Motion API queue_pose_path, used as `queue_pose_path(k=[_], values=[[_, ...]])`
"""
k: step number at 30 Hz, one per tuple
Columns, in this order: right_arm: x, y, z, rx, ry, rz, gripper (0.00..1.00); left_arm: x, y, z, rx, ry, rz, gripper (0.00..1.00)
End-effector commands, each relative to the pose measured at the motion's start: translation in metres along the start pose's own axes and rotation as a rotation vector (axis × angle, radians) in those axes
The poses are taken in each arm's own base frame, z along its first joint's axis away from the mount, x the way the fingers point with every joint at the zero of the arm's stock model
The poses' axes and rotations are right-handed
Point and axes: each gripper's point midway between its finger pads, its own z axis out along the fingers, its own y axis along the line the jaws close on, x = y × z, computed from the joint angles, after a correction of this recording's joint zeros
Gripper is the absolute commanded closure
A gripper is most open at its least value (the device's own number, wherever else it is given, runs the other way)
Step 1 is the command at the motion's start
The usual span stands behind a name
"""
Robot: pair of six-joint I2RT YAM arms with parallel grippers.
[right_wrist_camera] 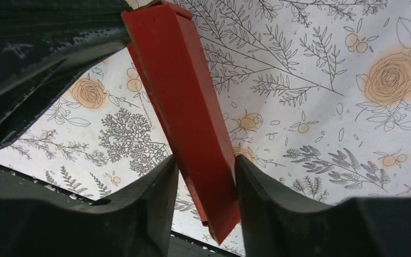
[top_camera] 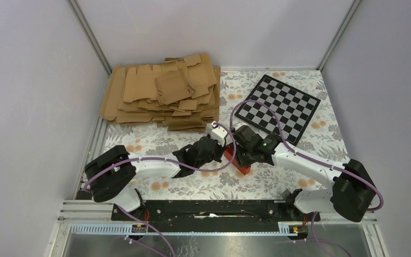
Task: Fold the paper box
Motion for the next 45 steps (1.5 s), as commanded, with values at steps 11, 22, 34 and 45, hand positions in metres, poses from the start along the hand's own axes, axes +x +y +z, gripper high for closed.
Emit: queue_pose_path(k=[11,22,34,45], values=[[0.018,-0.001,0.008,0.014,0.023,0.078,0.66,-0.002,0.002,-0.011,0.003,0.041,-0.067,0.88],[0.016,0.001,0.008,0.007,0.023,0.075,0.67,-0.027,0.015,-0.027,0.024,0.038,-0.285,0.34],[0.014,0.003,0.005,-0.007,0.011,0.076,0.67,-0.049,0.022,-0.005,0.190,0.007,-0.705,0.01],[0.010,0.008,0.005,-0.025,0.010,0.073,0.67,-0.021,0.018,0.018,0.206,0.090,-0.768,0.06]])
